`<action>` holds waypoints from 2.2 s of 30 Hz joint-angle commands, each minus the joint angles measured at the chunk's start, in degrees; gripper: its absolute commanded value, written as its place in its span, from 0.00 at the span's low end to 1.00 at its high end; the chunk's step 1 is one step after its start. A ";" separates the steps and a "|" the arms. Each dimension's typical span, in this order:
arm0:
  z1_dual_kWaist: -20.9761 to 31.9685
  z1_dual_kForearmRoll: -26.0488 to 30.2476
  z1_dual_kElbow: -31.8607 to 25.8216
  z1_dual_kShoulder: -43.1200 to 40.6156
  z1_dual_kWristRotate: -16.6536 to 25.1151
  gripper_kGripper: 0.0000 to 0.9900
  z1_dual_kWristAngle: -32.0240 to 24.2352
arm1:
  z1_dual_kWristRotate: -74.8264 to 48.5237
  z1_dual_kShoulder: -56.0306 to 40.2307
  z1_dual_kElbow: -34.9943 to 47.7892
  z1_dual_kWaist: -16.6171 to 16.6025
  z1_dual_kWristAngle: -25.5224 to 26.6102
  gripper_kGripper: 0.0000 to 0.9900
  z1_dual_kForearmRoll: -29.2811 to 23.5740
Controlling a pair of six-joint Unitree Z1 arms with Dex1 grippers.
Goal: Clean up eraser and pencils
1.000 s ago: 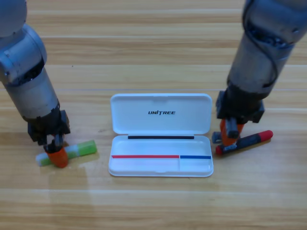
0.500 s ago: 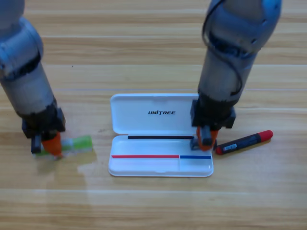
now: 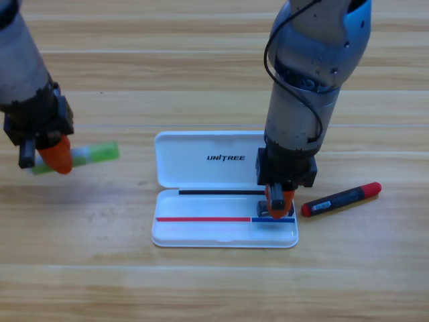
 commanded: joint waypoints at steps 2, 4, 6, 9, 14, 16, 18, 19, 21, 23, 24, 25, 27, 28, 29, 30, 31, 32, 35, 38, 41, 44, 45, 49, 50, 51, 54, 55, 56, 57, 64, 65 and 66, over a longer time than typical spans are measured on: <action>-1.87 1.78 -0.75 -1.28 -0.64 0.00 0.62 | 0.48 4.21 0.51 1.30 0.76 0.46 1.59; -1.87 1.87 -0.75 -1.37 -0.64 0.00 0.62 | 0.65 4.12 0.51 1.30 0.85 0.63 1.50; -1.87 1.87 -0.75 -1.37 -0.64 0.00 0.62 | 0.65 4.03 0.34 1.30 0.85 0.72 1.50; -1.87 1.87 -0.75 -1.37 -0.64 0.00 0.54 | 0.65 3.15 0.42 1.30 0.85 0.82 1.59; -2.66 1.87 -1.19 -1.37 -0.64 0.00 0.54 | 0.65 -1.94 2.97 0.86 0.85 0.83 1.94; -3.89 1.87 -1.81 -1.10 -0.56 0.00 0.54 | 0.65 -4.40 4.91 0.07 0.85 0.83 2.03; -5.82 1.87 -2.60 -0.66 -0.56 0.00 0.45 | 0.39 -6.78 7.54 -1.07 0.85 0.83 2.12; -6.96 1.87 -3.04 -0.22 -0.56 0.00 0.45 | -0.05 -7.57 8.86 -1.77 0.85 0.83 2.21; -9.43 1.87 -4.18 0.92 -0.56 0.00 0.54 | -1.11 -8.80 11.85 -3.44 0.85 0.83 2.12; -11.89 1.95 -5.59 2.59 -0.64 0.00 0.54 | -3.04 -9.24 14.49 -5.20 0.59 0.83 2.12; -13.03 1.95 -6.29 3.55 -0.82 0.00 0.54 | -3.92 -9.33 15.45 -6.17 0.06 0.83 2.12; -14.17 2.04 -6.91 4.61 -1.17 0.00 0.54 | -4.89 -9.24 16.25 -7.14 -0.47 0.83 2.03; -16.02 2.13 -8.22 6.54 -1.96 0.00 0.54 | -7.08 -8.62 16.86 -9.16 -1.26 0.83 1.42; -16.98 2.13 -8.75 7.42 -2.31 0.00 0.54 | -7.96 -8.27 16.86 -9.95 -2.05 0.83 0.89; -17.78 2.13 -9.19 8.30 -2.67 0.00 0.54 | -8.93 -7.83 16.86 -10.65 -2.75 0.83 0.10; -18.48 2.13 -9.63 9.09 -2.93 0.00 0.54 | -9.81 -7.57 16.77 -11.27 -3.10 0.83 -0.61; -19.18 2.13 -10.16 9.88 -3.37 0.00 0.45 | -10.77 -7.13 16.60 -11.79 -3.63 0.83 -1.57; -19.71 2.13 -10.51 10.59 -3.63 0.00 0.36 | -11.57 -6.78 16.42 -12.23 -4.16 0.83 -2.45; -20.94 2.04 -11.39 12.70 -4.25 0.00 0.01 | -13.85 -5.11 15.72 -13.20 -4.51 0.83 -4.12; -21.47 1.87 -11.83 14.45 -4.42 0.00 -0.26 | -15.78 -3.52 15.37 -13.73 -4.51 0.83 -5.00; -21.55 1.51 -12.18 15.77 -4.42 0.00 -0.52 | -17.19 -2.21 15.10 -13.90 -3.81 0.83 -5.79; -21.55 1.25 -12.71 17.00 -4.69 0.00 -0.61 | -18.25 -1.24 15.01 -13.90 -2.49 0.83 -6.93; -21.55 1.07 -12.88 17.44 -4.86 0.00 -0.61 | -18.60 -0.71 14.84 -13.90 -2.14 0.83 -7.02; -21.55 0.72 -14.02 19.29 -5.13 0.00 -0.87 | -19.04 1.05 13.87 -13.90 -1.79 0.83 -7.81; -21.55 0.72 -14.29 19.64 -5.13 0.00 -0.87 | -19.04 1.40 13.87 -13.90 -1.70 0.83 -8.16; -21.55 0.72 -14.55 19.99 -5.13 0.00 -0.96 | -19.12 1.75 13.78 -13.90 -1.70 0.83 -8.34; -21.55 0.72 -15.34 20.87 -5.21 0.00 -1.05 | -19.21 2.72 13.34 -13.90 -1.79 0.82 -8.43; -21.55 0.72 -15.61 21.13 -5.21 0.00 -1.13 | -19.30 2.98 13.26 -13.90 -1.79 0.80 -8.43; -21.55 0.72 -15.78 21.40 -5.21 0.00 -1.31 | -19.56 3.24 13.26 -13.90 -1.79 0.74 -8.43; -21.55 0.72 -15.96 21.57 -5.30 0.00 -1.40 | -19.74 3.42 13.26 -13.90 -1.79 0.65 -8.43; -21.55 0.72 -16.75 22.89 -5.48 0.00 -2.10 | -20.18 3.86 13.34 -13.90 -1.26 0.00 -8.43; -21.55 0.72 -16.75 22.98 -5.48 0.00 -2.19 | -20.18 3.95 13.26 -13.90 -1.26 0.00 -8.43; -21.55 0.72 -16.75 23.07 -5.48 0.00 -2.19 | -20.18 4.03 13.17 -13.90 -1.43 0.00 -8.43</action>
